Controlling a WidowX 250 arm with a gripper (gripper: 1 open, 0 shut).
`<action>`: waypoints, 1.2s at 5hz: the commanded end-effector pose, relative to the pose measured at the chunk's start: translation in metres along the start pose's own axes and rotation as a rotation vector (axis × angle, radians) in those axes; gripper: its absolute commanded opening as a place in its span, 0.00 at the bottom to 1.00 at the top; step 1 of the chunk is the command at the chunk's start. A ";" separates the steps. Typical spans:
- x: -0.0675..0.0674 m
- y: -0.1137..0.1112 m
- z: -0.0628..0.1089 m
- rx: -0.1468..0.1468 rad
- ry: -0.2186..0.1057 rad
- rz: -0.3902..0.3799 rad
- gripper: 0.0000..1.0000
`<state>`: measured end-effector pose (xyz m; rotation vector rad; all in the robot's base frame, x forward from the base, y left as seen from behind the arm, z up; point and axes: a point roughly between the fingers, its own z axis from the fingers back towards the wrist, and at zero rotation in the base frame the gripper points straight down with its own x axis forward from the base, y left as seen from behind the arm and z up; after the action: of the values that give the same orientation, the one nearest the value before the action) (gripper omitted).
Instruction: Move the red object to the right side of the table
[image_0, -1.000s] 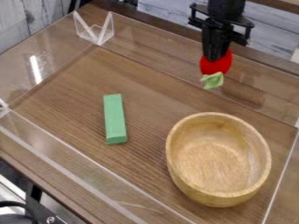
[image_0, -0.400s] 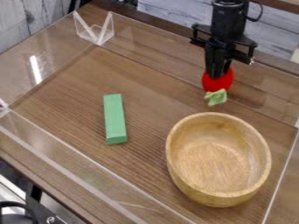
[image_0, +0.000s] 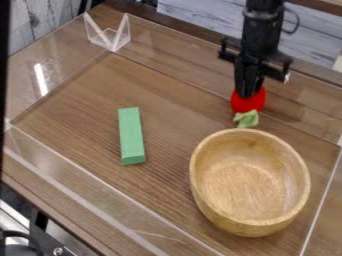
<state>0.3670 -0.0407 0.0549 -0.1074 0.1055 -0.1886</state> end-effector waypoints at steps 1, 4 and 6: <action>0.011 -0.009 0.008 0.004 -0.070 -0.001 0.00; -0.021 0.016 0.007 -0.013 -0.040 -0.111 1.00; -0.003 0.002 -0.023 -0.021 -0.061 -0.043 0.00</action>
<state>0.3549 -0.0347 0.0282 -0.1399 0.0822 -0.2201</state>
